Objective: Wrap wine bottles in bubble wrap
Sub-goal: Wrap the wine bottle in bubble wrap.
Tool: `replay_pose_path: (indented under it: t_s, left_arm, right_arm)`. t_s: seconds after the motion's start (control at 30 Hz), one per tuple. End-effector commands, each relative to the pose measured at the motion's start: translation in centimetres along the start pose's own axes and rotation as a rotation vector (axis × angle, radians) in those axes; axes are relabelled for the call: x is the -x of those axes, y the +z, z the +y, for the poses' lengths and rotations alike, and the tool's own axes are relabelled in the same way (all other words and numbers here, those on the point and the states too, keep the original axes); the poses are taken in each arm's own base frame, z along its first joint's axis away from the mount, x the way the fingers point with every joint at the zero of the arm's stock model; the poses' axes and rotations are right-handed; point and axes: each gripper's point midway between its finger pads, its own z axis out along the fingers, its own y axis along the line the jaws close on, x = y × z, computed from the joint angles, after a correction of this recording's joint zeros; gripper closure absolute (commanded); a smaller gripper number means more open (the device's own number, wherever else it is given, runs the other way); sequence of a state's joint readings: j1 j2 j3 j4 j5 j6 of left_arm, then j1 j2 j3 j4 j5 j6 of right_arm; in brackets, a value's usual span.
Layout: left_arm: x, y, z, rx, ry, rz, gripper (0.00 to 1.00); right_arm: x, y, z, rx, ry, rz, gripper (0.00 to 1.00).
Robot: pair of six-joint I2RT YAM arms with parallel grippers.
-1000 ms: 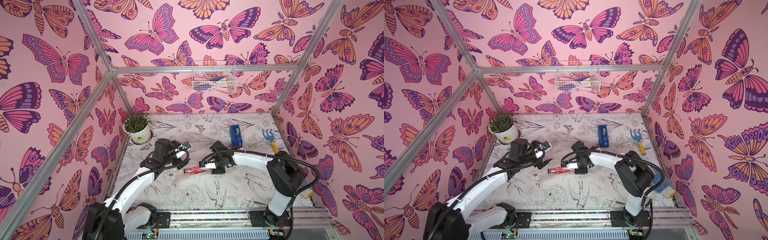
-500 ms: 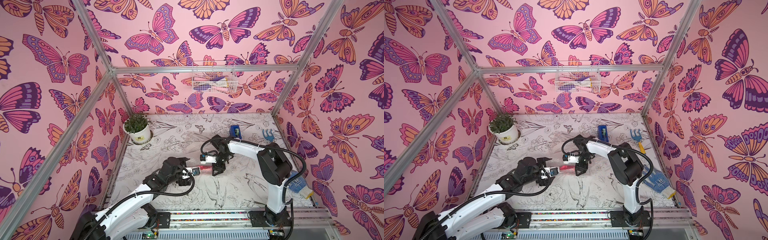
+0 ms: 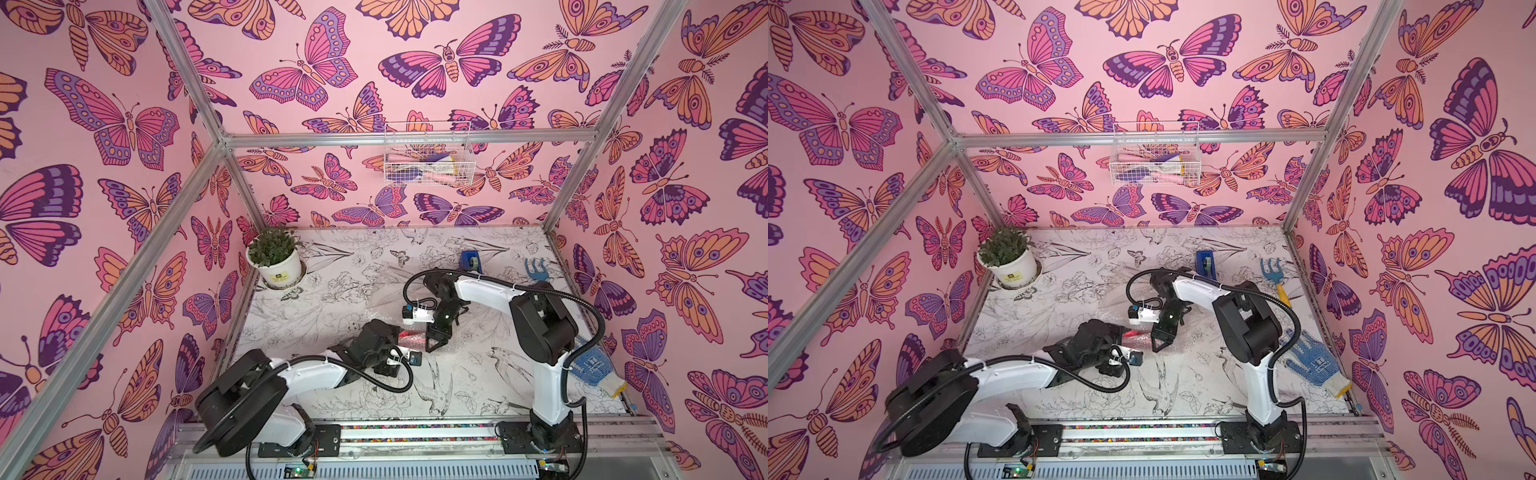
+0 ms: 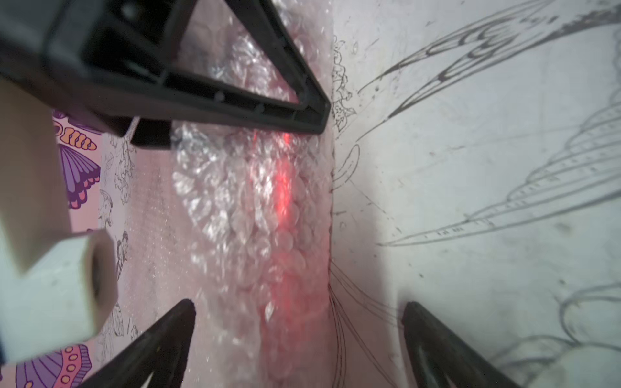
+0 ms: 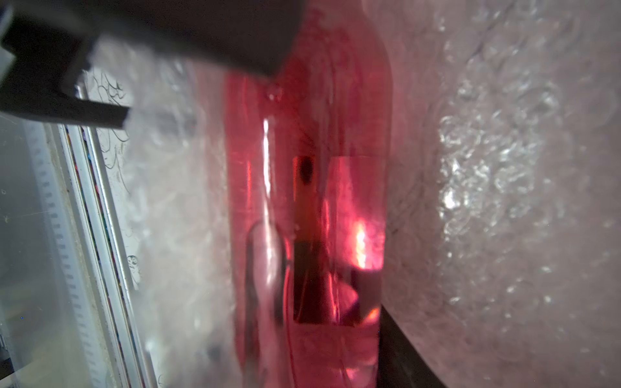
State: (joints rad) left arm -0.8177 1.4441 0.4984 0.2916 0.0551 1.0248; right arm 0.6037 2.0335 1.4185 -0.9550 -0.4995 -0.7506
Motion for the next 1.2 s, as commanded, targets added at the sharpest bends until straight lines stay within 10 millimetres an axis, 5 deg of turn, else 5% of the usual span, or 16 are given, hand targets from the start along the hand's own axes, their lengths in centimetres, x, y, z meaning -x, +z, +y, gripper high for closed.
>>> replay_pose_path:
  t_s: [0.0,0.27,0.47,0.73,0.83,1.03,1.17]
  left_arm:
    - [1.8,1.2,2.5,0.079,0.024,-0.055,0.07]
    - [-0.3,3.4,0.3,-0.039,-0.005,0.014,0.17]
    - [-2.7,4.1,-2.2,-0.169,-0.024,0.107,0.31]
    - [-4.9,3.3,-4.0,-0.277,-0.077,0.210,0.48]
    - [-5.4,3.0,-4.6,-0.311,-0.093,0.225,0.54]
    - [-5.3,2.5,-4.6,-0.369,-0.142,0.244,0.61]
    - [-4.5,1.1,-5.1,-0.459,-0.250,0.247,0.63]
  right_arm:
    - [-0.2,-0.3,0.5,0.043,0.050,0.008,0.85]
    - [-0.2,-0.5,0.7,0.047,0.053,-0.006,0.82]
    - [-0.2,-0.7,0.6,0.038,0.056,-0.018,0.68]
    - [0.7,-2.5,-0.7,-0.044,0.098,-0.134,0.30]
    - [1.0,-3.5,-1.4,-0.096,0.107,-0.203,0.01]
    - [0.6,-6.2,-2.8,-0.237,0.157,-0.333,0.01]
    - [-0.3,-9.9,-3.9,-0.486,0.148,-0.478,0.01]
